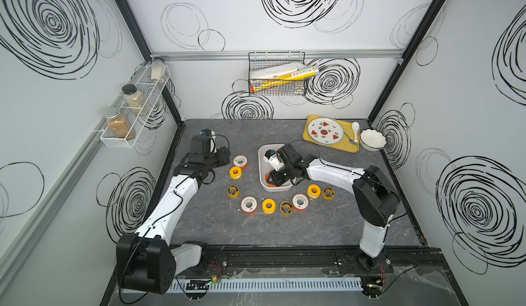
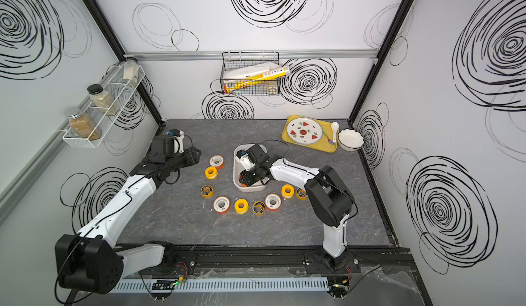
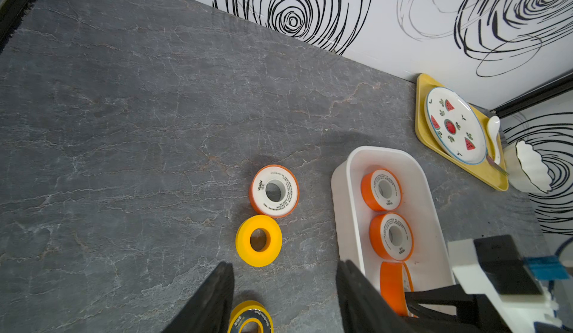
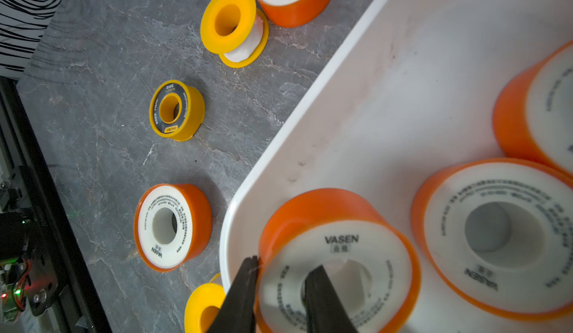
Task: Put the sealing tape into the storage box
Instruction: Place the sealing tape in the storage box.
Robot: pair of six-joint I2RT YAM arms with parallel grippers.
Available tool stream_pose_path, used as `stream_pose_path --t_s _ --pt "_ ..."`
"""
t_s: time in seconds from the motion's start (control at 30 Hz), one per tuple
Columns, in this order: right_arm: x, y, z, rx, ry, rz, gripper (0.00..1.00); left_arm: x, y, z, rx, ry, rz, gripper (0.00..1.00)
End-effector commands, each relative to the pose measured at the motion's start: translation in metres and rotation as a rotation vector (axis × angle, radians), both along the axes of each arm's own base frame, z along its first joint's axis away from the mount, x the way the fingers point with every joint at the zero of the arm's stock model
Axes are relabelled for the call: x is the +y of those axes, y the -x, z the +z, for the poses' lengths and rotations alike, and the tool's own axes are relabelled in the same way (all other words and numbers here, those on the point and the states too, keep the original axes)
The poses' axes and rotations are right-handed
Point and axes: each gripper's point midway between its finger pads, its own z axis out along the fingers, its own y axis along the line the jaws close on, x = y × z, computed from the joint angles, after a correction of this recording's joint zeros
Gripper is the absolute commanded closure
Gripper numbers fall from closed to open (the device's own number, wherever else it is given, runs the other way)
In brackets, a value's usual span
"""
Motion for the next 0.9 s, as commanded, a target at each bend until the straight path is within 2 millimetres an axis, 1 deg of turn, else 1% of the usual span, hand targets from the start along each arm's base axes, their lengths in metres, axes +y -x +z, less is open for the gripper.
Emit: stream_pose_path --t_s 0.0,0.23,0.37,0.7,0.87 --pt "-0.002 0.002 -0.005 0.003 0.043 0.006 0.73 0.002 -0.005 0.001 -0.012 0.013 0.006 0.40" --pt "-0.015 0.003 -0.021 0.013 0.115 -0.013 0.73 0.002 -0.004 0.000 -0.009 0.013 0.004 0.40" --pt "-0.018 0.005 -0.026 0.021 0.133 -0.013 0.73 0.002 -0.004 0.001 -0.010 0.013 0.005 0.40" --pt "-0.029 0.006 -0.036 0.026 0.193 -0.026 0.72 0.002 -0.004 0.000 -0.007 0.012 0.003 0.40" --pt "-0.034 0.005 -0.037 0.014 0.217 -0.038 0.72 0.002 -0.005 -0.001 -0.006 0.011 0.004 0.40"
